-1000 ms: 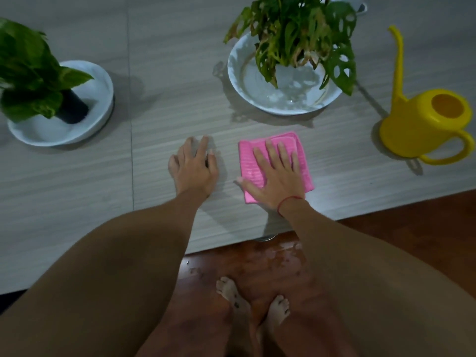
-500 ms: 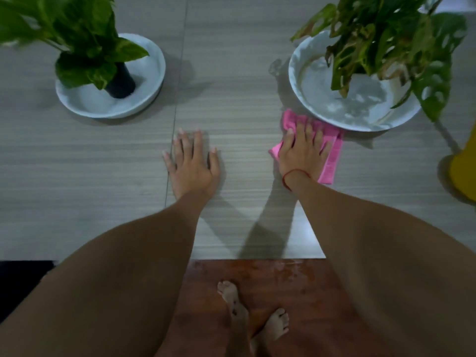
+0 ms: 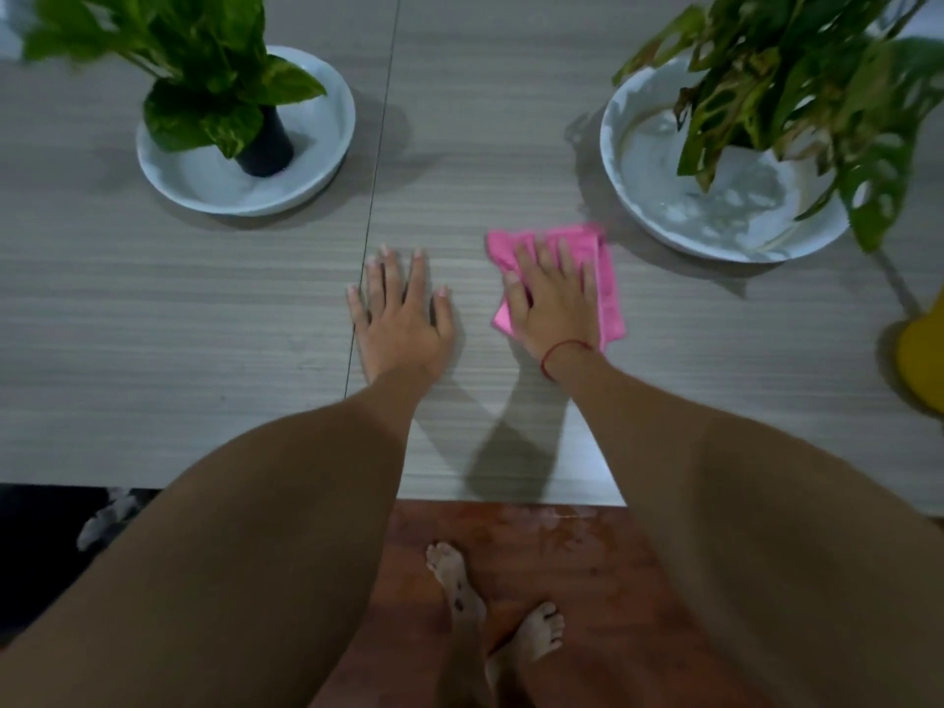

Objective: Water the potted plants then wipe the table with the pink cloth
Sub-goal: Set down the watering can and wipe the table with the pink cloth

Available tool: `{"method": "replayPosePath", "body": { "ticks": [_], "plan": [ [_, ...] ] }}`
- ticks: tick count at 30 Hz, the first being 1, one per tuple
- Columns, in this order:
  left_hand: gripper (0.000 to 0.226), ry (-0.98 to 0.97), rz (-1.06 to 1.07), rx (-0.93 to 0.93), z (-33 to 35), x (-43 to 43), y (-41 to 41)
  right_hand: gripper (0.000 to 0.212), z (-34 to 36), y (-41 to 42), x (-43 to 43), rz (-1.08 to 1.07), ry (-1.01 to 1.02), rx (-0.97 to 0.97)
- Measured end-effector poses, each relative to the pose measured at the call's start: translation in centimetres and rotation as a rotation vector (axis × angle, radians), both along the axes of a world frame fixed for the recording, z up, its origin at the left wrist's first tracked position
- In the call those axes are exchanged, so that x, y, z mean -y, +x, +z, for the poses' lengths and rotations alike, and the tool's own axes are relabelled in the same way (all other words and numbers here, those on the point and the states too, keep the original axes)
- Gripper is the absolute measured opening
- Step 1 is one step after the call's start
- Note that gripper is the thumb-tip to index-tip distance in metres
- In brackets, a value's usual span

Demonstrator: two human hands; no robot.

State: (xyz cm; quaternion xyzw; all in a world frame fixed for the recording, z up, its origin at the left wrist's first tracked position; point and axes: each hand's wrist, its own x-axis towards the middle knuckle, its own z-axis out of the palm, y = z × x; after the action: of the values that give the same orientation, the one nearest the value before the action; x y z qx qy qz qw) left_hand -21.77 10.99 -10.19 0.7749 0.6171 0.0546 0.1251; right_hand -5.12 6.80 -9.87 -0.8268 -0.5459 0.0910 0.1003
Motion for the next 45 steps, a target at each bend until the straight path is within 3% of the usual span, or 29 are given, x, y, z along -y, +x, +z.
{"method": "replayPosePath", "body": {
  "ticks": [4, 9, 11, 17, 25, 28, 35, 45],
  "plan": [
    [0.053, 0.011, 0.031, 0.043, 0.9, -1.0, 0.1, 0.048, 0.0, -0.1, 2.5, 0.053, -0.002, -0.004],
    [0.054, 0.040, 0.041, 0.029, 0.5, -4.0, -0.1, 0.045, 0.0, 1.0, -1.0, -0.260, 0.208, -0.123],
    [0.057, 0.035, 0.049, 0.039, -0.4, -4.2, -0.3, 0.046, -0.1, 1.8, -3.5, -0.325, 0.203, -0.113],
    [0.062, 0.067, 0.050, 0.022, -0.9, -4.6, -0.3, 0.054, -0.5, 1.1, -7.4, -0.192, -0.072, 0.022],
    [0.061, 0.034, 0.049, 0.019, -0.6, -4.3, -0.2, 0.056, -0.1, -3.6, -1.2, 0.191, -0.056, 0.017],
    [0.061, 0.045, 0.052, 0.022, -0.8, -4.4, -0.2, 0.054, -0.3, -1.6, -1.1, 0.168, -0.034, 0.029],
    [0.061, 0.068, 0.055, 0.004, -1.0, -4.5, -0.3, 0.058, -0.3, -3.2, -6.9, -0.175, -0.090, -0.015],
    [0.060, 0.040, 0.051, 0.021, -0.6, -4.4, -0.1, 0.054, -0.4, -1.7, -2.8, 0.178, -0.033, 0.010]
  ]
}}
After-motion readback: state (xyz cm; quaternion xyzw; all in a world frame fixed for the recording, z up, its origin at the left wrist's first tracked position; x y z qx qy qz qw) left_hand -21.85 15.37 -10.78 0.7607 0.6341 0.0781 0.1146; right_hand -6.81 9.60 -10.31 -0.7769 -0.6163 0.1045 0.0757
